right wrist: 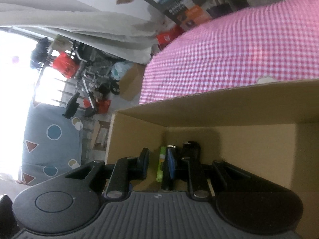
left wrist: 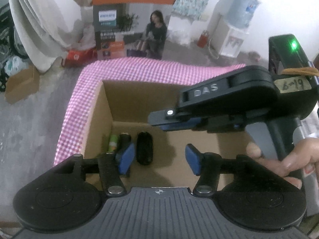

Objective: Organize rigid objects
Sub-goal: 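Move the right gripper back to the pink bowl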

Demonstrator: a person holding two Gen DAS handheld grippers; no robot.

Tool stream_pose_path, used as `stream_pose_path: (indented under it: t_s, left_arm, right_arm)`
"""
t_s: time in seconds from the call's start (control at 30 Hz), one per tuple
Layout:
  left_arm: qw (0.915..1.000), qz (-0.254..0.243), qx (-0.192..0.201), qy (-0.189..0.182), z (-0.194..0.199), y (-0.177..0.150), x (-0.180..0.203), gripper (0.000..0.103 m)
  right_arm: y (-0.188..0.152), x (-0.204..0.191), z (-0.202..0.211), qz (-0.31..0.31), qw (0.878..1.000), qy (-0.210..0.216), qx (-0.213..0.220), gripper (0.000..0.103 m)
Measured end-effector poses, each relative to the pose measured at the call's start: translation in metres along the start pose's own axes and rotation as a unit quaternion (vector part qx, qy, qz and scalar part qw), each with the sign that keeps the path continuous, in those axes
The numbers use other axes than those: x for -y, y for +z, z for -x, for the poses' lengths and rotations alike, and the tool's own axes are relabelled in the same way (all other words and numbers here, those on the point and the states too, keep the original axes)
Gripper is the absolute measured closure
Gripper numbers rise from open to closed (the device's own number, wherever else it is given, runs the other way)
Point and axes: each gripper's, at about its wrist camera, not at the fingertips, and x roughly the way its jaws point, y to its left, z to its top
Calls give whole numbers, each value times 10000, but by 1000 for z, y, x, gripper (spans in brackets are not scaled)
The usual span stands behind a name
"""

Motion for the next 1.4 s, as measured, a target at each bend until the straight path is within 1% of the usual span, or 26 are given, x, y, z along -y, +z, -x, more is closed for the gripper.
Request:
stream_pose_path:
  t_s: [0.1,0.13,0.2,0.23,0.3,0.33,0.4,0.5,0.53,0.57,0.63,0.7,0.73,0.83,0.87,0.93,1.0,1.03,1.1,1.23,1.3,1.37,1.4]
  left_arm:
    - [9994,-9,321,-110,25,-8,4,35]
    - [9989,6,431,-158,34,-11,5,34]
    - [9974,80,626,-348,52,-20,8,27]
    - [9964,116,706,-460,60,-24,9,24]
    - [9938,135,891,-656,77,-35,14,17]
    - [9926,117,976,-708,84,-41,16,16]
    - [9908,65,1123,-754,96,-54,21,12]
    - [9892,25,1234,-797,108,-76,26,7]
    - [9891,53,1243,-793,110,-83,26,7]
    - [9891,77,1237,-795,111,-91,27,6]
    - [9897,86,1186,-793,112,-108,26,5]
    - [9914,44,1083,-730,109,-127,25,5]
    - [9926,10,1023,-662,107,-136,25,4]
    - [9950,-96,877,-478,100,-161,22,3]
    - [9956,-155,826,-409,99,-169,20,3]
    - [9964,-317,761,-215,93,-182,19,3]
    - [9963,-486,712,44,86,-195,18,2]
    - [9960,-584,654,147,81,-200,18,2]
    - [9953,-762,540,274,72,-211,20,2]
    - [9916,-1082,488,507,56,-225,27,2]
    - [9893,-1238,471,614,49,-231,30,3]
    - [9881,-1339,428,622,44,-233,32,4]
    - [9877,-1371,420,626,42,-234,32,5]
  right_arm:
    - [-10,-9,27,215,9994,96,234,81]
    - [-15,-12,36,276,9990,127,315,80]
    - [-27,-18,59,394,9978,214,495,80]
    - [-34,-21,69,452,9970,264,576,80]
    - [-50,-25,94,571,9943,334,838,80]
    - [-58,-28,105,663,9926,376,943,79]
    - [-78,-30,128,792,9888,477,1168,79]
    - [-110,-30,154,960,9846,587,1341,76]
    - [-120,-29,160,1005,9838,594,1364,68]
    - [-133,-27,165,1037,9831,586,1392,56]
    - [-156,-22,172,1108,9818,526,1450,41]
    - [-181,-17,174,1255,9800,377,1500,39]
    - [-190,-15,174,1290,9799,308,1489,37]
    - [-219,-9,167,1336,9808,121,1417,24]
    - [-227,-7,163,1355,9810,41,1385,22]
    - [-244,-5,156,1394,9811,-139,1332,21]
    - [-257,-3,145,1422,9807,-347,1293,16]
    - [-265,-4,141,1453,9799,-433,1299,11]
    - [-275,-6,131,1558,9774,-600,1300,7]
    - [-295,-13,106,1889,9683,-1059,1244,7]
    - [-304,-17,96,2060,9630,-1224,1236,12]
    - [-308,-19,87,2176,9603,-1306,1157,29]
    - [-309,-18,84,2185,9601,-1345,1114,33]
